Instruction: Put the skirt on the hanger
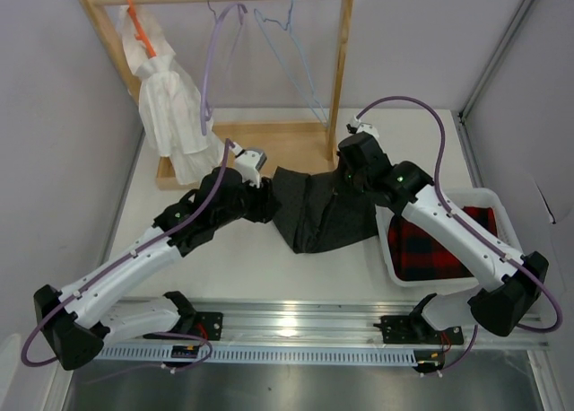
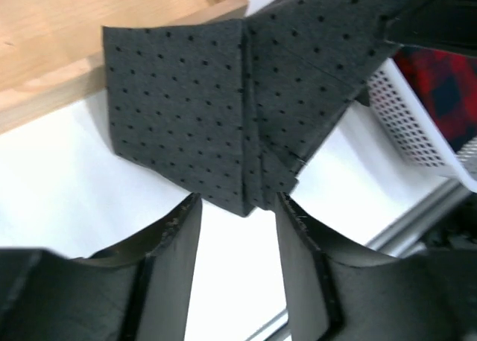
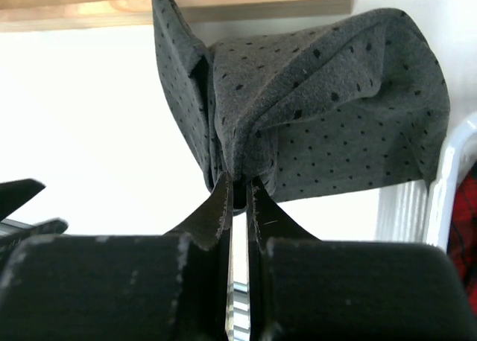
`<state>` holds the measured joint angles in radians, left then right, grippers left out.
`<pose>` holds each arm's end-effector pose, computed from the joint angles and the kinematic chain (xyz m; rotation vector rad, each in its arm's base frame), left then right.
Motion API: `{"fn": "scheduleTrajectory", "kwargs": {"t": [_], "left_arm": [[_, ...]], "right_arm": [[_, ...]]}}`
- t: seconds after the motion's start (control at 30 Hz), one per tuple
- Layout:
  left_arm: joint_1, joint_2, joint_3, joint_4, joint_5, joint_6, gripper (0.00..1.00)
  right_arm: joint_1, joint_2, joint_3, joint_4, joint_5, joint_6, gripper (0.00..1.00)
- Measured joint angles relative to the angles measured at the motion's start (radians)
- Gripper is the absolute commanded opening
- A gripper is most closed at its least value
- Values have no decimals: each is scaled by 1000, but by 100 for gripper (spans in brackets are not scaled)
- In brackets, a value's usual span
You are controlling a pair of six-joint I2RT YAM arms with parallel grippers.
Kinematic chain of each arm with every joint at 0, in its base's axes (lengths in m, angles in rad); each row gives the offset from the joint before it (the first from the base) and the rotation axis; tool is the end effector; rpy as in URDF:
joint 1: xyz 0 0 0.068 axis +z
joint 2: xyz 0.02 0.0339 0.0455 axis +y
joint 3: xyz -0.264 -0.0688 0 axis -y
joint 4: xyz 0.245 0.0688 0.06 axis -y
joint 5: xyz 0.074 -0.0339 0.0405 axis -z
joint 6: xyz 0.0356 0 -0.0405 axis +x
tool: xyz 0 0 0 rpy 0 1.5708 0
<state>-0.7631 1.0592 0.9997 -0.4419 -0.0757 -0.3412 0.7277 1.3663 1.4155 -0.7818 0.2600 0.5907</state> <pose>0.1716 -0.1604 0.3364 0.3984 2.0882 -0.5917 0.2217 0.1852 0.3715 -0.0238 2.3042 0.3899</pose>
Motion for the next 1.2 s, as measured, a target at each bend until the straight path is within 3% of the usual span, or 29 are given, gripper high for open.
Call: {"fn": "scheduleTrajectory", "kwargs": {"t": [0.17, 0.37, 0.5, 0.77, 0.97, 1.2], "left_arm": [[-16, -53, -49, 11, 48, -31, 57], [-53, -61, -74, 50, 97, -61, 57], [-104, -54, -170, 110, 94, -105, 56], [-191, 16, -234, 136, -62, -217, 56], [-199, -41, -321, 129, -185, -291, 58], [-200, -119, -465, 128, -202, -383, 58]], "right_arm": [[11, 0, 15, -31, 14, 4, 0], [71, 13, 104, -62, 34, 4, 0], [102, 25, 159, -76, 51, 4, 0], [121, 29, 166, -104, 81, 11, 0], [120, 29, 166, -117, 98, 11, 0], [94, 27, 130, -110, 98, 11, 0]]}}
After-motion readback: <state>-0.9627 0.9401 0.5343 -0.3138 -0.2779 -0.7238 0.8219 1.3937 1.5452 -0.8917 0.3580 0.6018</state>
